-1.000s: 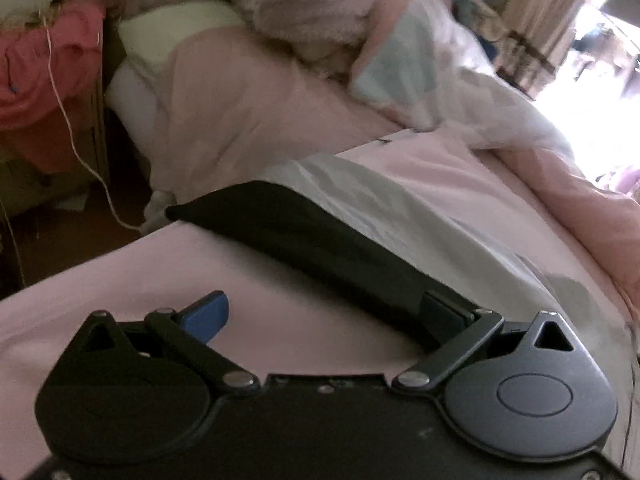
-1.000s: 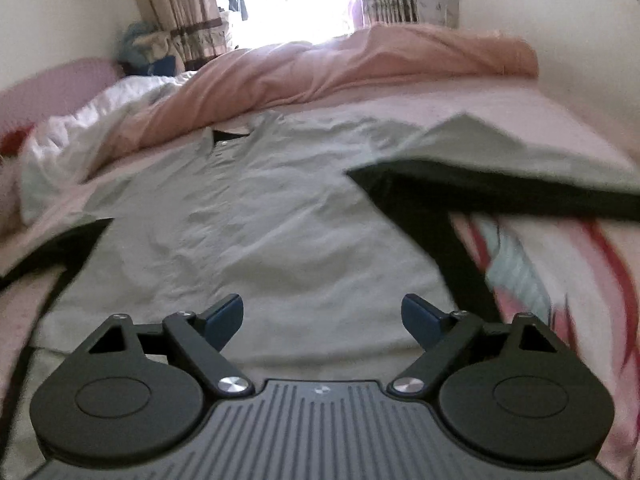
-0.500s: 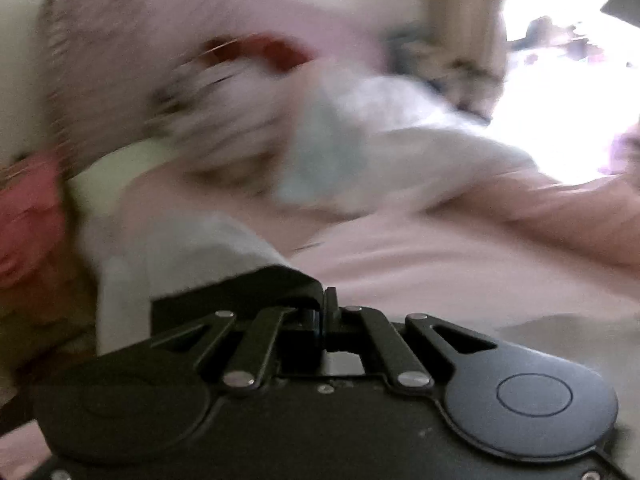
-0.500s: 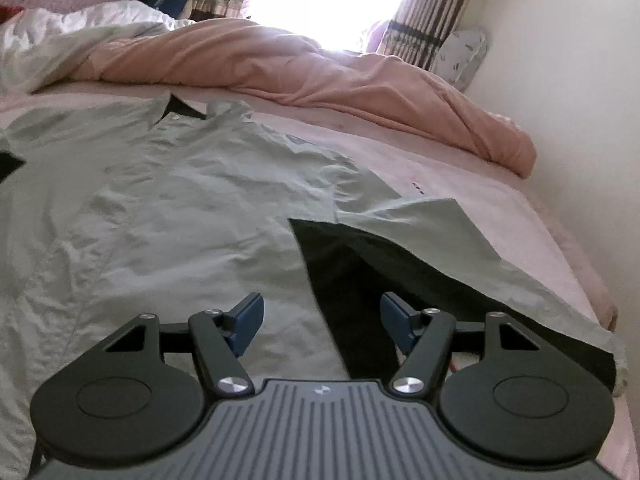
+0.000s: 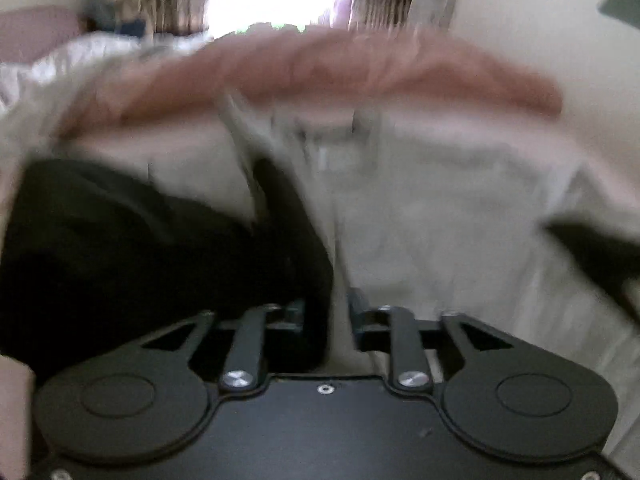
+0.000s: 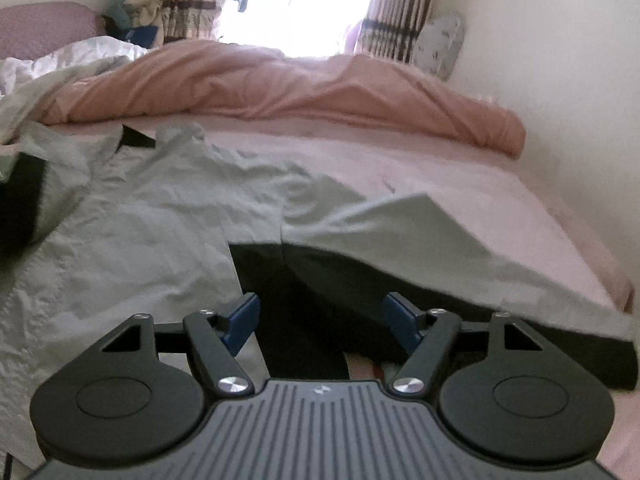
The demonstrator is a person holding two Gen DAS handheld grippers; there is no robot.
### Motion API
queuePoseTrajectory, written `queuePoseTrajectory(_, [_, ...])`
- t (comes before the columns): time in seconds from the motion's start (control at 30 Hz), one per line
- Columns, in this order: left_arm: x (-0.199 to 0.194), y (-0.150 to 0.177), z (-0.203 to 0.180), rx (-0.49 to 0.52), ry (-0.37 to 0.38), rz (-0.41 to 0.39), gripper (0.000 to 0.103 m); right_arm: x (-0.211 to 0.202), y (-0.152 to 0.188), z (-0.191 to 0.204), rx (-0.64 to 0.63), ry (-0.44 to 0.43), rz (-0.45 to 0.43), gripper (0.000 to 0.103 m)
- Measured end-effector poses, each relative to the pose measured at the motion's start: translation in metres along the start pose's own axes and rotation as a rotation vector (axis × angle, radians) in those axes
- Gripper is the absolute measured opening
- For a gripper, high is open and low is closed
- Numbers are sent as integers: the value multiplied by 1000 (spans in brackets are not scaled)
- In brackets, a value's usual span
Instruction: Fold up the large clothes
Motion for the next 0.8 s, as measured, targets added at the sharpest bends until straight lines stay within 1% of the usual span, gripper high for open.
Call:
queuePoseTrajectory(0.03, [6, 8, 1, -12, -13, 8, 47, 4, 3, -3, 6, -8, 17, 84])
queuePoseTrajectory(0.07, [7, 14, 5, -42, -25, -5, 56, 8, 5, -5, 10, -12, 31, 84])
queuePoseTrajectory(0.1, [3, 20, 5, -78, -26, -17, 62, 10, 7, -6, 12, -13, 40, 84])
queuePoseTrajectory(0.13, [-2, 20, 7, -106, -23, -27, 64, 11, 9, -7, 11, -10, 42, 84])
queuePoseTrajectory(0.17, [-8, 18, 8, -119, -27, -46, 72, 12, 9, -8, 10, -5, 42, 84])
queuePoseTrajectory(0.2, [-16, 15, 6, -110, -48, -74, 82, 12, 10, -8, 3, 1, 38, 85])
queuePoseTrajectory(0.23, [-24, 10, 3, -94, -76, -113, 87, 12, 10, -9, 1, 5, 37, 85])
queuePoseTrajectory(0.3, [-44, -2, 3, -86, -143, -208, 102, 14, 12, -10, 9, -1, 42, 85])
queuePoseTrajectory(0.33, [-49, -10, 6, -103, -162, -242, 103, 15, 12, -11, 14, -13, 44, 85])
queuePoseTrajectory(0.37, [-50, -16, 9, -125, -164, -253, 103, 16, 13, -12, 18, -23, 49, 85])
queuePoseTrajectory(0.4, [-43, -25, 16, -152, -152, -233, 103, 17, 14, -13, 19, -26, 53, 85])
queuePoseTrajectory(0.47, [-24, -39, 29, -180, -109, -154, 103, 19, 14, -15, 17, -17, 57, 85])
queuePoseTrajectory(0.53, [-9, -50, 40, -214, -120, -130, 103, 20, 14, -17, 18, -9, 60, 85])
queuePoseTrajectory(0.57, [-6, -51, 44, -228, -104, -135, 96, 20, 14, -19, 22, -8, 59, 85])
queuePoseTrajectory(0.6, [-5, -52, 45, -222, -63, -143, 40, 20, 14, -20, 27, -7, 60, 85])
queuePoseTrajectory(0.63, [0, -56, 44, -225, -54, -124, 6, 20, 14, -22, 33, -7, 59, 85])
queuePoseTrajectory(0.67, [4, -59, 43, -232, -47, -98, 1, 20, 14, -23, 39, -11, 56, 85])
queuePoseTrajectory(0.7, [2, -60, 39, -225, -54, -112, 1, 20, 13, -25, 45, -13, 55, 85])
queuePoseTrajectory(0.77, [-13, -64, 19, -167, -64, -178, 0, 21, 12, -28, 54, -16, 56, 85])
queuePoseTrajectory(0.8, [-21, -69, 5, -140, -54, -215, 0, 20, 12, -30, 61, -15, 53, 85])
Point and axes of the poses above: each gripper's, at about its wrist camera, not at the fingertips, and x roughly the way its jaws point, z to its left, y to its underside, the point moved 7 cm from there along x, roughly the way its jaws point, and after that the axes turned 13 degrees about z, right-handed, at the moved point
